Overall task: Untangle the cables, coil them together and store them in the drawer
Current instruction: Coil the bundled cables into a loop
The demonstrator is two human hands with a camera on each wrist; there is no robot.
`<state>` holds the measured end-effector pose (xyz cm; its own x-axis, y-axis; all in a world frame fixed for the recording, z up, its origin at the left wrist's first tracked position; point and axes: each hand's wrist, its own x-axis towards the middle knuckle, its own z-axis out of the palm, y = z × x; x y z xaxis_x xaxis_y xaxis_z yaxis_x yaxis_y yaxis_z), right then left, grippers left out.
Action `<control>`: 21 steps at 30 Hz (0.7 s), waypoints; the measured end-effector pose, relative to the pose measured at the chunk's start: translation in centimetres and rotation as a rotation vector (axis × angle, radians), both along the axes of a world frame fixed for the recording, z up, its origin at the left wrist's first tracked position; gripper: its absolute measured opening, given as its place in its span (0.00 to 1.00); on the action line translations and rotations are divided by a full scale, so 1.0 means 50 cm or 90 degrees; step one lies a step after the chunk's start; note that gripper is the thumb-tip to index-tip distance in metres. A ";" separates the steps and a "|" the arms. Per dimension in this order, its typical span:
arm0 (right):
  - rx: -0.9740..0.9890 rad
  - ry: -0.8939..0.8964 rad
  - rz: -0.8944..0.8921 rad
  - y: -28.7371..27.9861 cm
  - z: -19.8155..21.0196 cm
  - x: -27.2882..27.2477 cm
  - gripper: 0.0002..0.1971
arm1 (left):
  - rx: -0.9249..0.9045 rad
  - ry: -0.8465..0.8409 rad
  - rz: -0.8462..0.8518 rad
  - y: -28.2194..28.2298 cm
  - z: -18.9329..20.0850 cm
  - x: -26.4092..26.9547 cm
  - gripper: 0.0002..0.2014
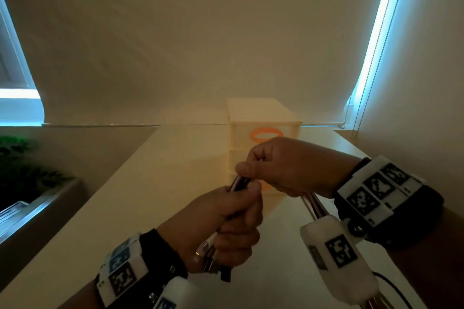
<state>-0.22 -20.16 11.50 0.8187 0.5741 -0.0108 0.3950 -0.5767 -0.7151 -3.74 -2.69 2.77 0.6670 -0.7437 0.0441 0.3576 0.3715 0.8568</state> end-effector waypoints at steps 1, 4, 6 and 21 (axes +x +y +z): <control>0.069 0.075 -0.003 -0.001 -0.009 0.001 0.24 | -0.027 -0.017 0.027 0.006 0.006 0.002 0.20; 0.239 0.310 0.022 -0.006 -0.047 -0.011 0.18 | -0.116 -0.054 0.073 0.031 0.024 0.012 0.21; 0.326 0.413 0.036 -0.012 -0.068 -0.024 0.17 | -0.157 -0.069 0.082 0.038 0.029 0.012 0.22; 0.354 0.377 -0.101 0.034 -0.124 -0.091 0.18 | -0.338 -0.088 0.302 0.057 0.053 0.006 0.23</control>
